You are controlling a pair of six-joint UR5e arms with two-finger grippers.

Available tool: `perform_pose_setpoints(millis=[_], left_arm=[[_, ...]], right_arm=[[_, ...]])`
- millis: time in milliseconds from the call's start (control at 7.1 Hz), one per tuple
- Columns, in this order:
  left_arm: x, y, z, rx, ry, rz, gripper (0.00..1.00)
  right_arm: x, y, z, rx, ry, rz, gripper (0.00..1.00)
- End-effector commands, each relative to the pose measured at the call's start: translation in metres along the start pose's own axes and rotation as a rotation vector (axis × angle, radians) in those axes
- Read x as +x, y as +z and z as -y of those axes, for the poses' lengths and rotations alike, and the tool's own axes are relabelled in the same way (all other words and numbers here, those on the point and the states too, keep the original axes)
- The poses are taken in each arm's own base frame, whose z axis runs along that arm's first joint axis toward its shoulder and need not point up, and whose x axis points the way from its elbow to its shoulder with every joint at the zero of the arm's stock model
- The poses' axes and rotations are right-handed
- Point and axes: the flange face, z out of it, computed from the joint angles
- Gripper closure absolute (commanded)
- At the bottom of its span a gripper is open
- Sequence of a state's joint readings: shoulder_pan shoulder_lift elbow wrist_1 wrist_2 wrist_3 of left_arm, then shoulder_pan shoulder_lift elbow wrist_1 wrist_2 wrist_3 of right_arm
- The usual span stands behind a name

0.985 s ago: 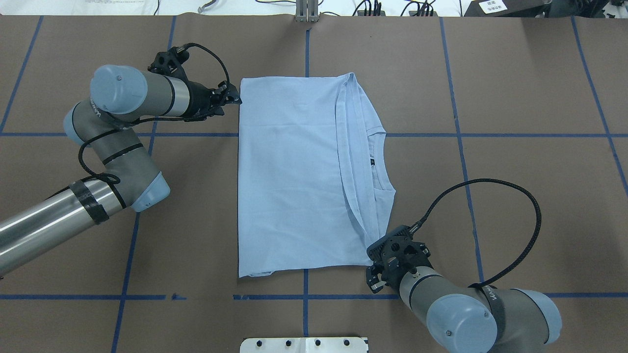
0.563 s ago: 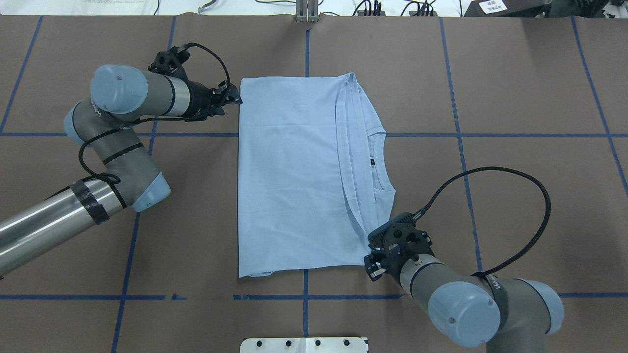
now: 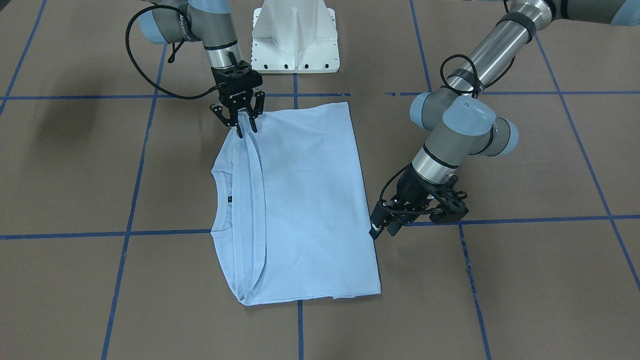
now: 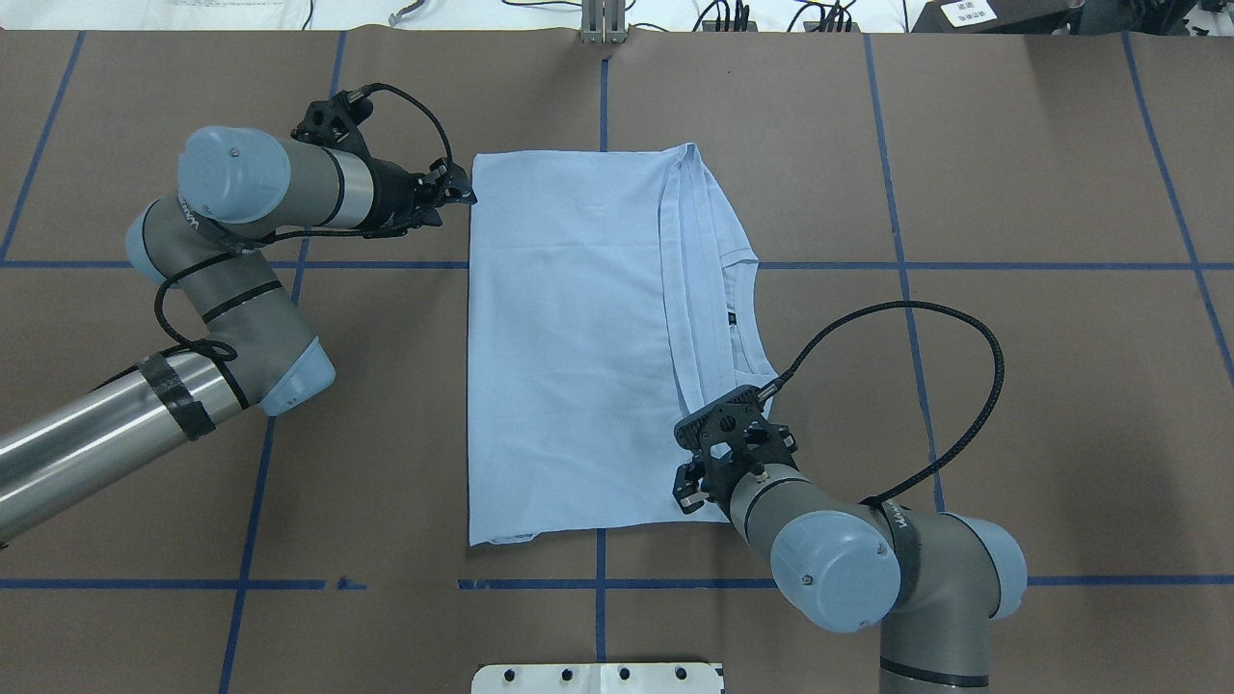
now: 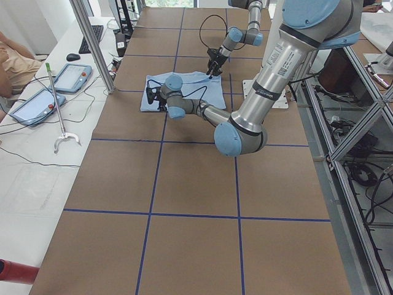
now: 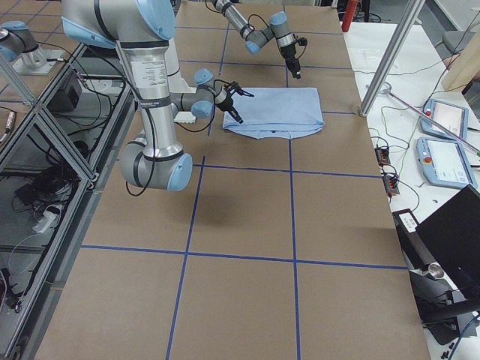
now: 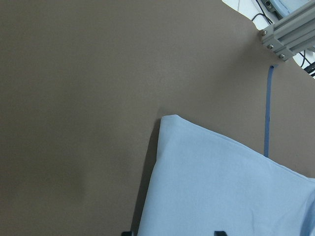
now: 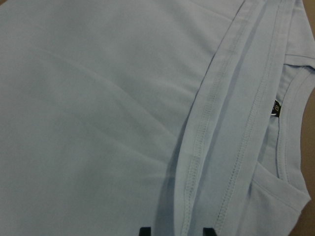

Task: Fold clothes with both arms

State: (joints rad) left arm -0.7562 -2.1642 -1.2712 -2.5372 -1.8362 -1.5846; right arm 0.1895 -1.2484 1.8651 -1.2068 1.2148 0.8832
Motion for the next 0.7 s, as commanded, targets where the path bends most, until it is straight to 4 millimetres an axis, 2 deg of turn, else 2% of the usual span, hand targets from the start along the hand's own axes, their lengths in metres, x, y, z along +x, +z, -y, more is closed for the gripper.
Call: perform_pose_setpoints(millis=[0, 282, 563], left_arm=[[0.0004, -0.0002, 0.0000, 0.000, 0.000, -0.001, 0.37], [-0.0008, -0.0001, 0.0000, 0.000, 0.000, 0.001, 0.37], [0.0003, -0.0002, -0.0002, -0.002, 0.000, -0.001, 0.37]], right_arm=[[-0.0009, 0.0025, -0.0001, -0.003, -0.002, -0.002, 0.63], [0.0017, 0.0032, -0.0023, -0.017, -0.008, 0.003, 1.00], [0.0074, 0.0010, 0.0031, -0.029, 0.003, 0.022, 1.00]])
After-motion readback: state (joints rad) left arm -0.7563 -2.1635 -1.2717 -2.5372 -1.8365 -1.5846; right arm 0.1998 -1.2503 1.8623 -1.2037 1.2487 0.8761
